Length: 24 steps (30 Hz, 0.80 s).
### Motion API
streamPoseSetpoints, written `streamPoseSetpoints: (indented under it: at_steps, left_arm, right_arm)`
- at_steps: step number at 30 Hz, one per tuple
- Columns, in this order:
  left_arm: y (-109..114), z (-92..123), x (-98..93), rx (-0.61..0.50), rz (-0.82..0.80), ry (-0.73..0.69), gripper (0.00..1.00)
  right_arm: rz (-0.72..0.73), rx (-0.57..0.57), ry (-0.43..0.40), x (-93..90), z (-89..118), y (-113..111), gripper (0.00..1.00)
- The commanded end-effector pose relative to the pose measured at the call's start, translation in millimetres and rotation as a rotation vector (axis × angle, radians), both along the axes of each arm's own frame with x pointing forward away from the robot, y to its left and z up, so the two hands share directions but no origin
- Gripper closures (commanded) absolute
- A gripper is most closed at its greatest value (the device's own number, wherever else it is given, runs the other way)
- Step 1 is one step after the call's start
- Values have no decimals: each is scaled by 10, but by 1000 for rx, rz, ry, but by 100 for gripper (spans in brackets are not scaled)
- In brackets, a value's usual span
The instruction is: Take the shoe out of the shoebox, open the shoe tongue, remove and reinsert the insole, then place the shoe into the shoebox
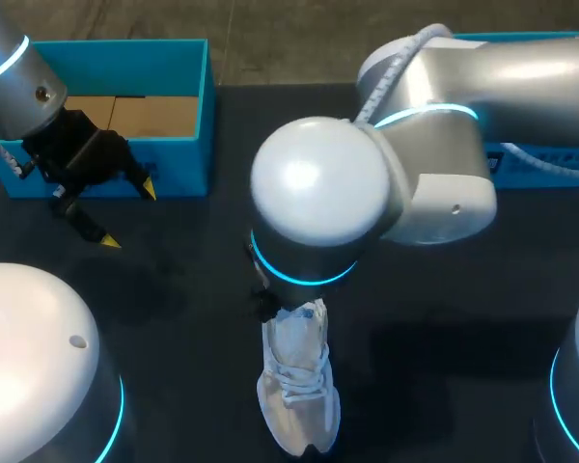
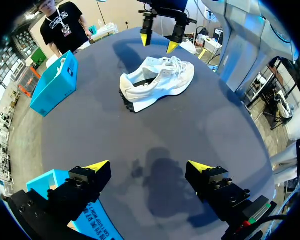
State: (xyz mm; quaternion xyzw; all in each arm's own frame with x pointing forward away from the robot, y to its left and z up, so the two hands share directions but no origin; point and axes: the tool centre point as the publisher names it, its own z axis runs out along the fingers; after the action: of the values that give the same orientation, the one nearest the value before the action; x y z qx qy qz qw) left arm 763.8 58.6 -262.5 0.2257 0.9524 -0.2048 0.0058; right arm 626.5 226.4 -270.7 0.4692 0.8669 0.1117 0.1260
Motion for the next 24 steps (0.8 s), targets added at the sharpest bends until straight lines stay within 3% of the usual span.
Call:
streamPoseSetpoints:
  at_steps: [1,5,8,21,24]
  left_arm:
    - [3,5,-11,3,1,-1,0]
    - [3,5,-11,3,1,-1,0]
    - [3,5,-11,3,1,-1,0]
    - [3,5,-11,3,1,-1,0]
    - [3,5,-11,3,1,-1,0]
  right_arm:
    - [315,-7,77,113,-6,-85,0]
    - [417,-16,76,183,27,-89,0]
    - [581,49,142,223,12,-83,0]
    - [581,49,142,223,12,-83,0]
    - [640,-14,112,302,7,-43,0]
